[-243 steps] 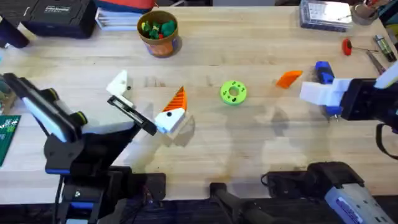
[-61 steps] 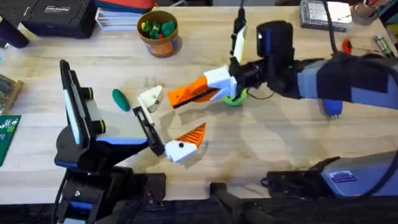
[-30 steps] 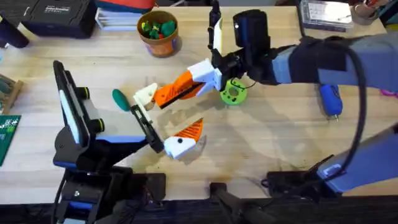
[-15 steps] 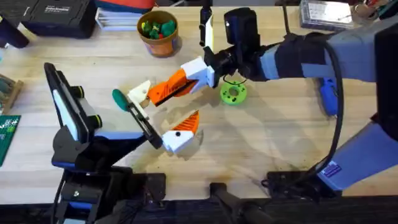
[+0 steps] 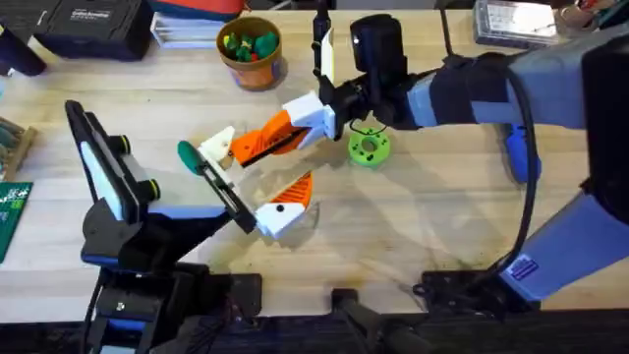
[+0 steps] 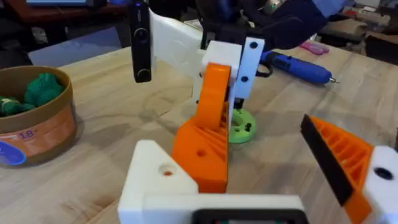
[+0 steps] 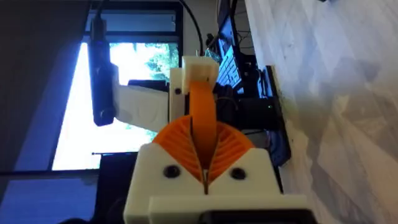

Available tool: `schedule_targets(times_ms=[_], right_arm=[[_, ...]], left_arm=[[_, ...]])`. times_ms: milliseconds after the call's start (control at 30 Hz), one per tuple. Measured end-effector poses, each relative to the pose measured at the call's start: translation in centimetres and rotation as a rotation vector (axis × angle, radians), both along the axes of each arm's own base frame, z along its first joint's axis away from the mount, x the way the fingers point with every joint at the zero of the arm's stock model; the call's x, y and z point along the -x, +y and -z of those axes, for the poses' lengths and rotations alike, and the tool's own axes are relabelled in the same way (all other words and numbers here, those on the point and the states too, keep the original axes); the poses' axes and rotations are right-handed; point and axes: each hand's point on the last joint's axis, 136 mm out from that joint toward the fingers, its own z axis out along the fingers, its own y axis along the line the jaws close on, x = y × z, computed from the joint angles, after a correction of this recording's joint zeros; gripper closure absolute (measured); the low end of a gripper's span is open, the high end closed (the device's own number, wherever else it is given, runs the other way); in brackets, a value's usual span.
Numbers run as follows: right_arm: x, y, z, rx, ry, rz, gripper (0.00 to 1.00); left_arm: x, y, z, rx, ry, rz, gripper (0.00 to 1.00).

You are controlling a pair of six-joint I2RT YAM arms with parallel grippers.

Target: Pick up the gripper from the table and insert it into the empty holder that is missing its gripper. Then pick up a screw, insert it into the mounting hole, and use the screwdriver to tighten it. Finally, clean up the table by picking up the vegetable and placing it into the bucket.

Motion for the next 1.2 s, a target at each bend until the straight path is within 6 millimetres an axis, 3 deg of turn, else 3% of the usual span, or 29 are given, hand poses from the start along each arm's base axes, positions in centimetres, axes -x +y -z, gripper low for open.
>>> schedule_targets(times_ms=[467, 800, 1200], right_arm=[[-1.4, -0.8, 0.1, 0.033, 0.063, 0.048, 0.992], [0.9, 1.1, 0.1, 0.035, 0.049, -0.013, 0.993], [0.5, 1.5, 0.2, 0.044, 0.034, 0.015, 0.993]], left_arm=[[1.4, -1.1, -0.1, 0.007, 0.009, 0.101, 0.015], [1.6, -1.2, 0.0, 0.012, 0.016, 0.112, 0.016], [1.3, -1.0, 0.0, 0.016, 0.023, 0.093, 0.015]])
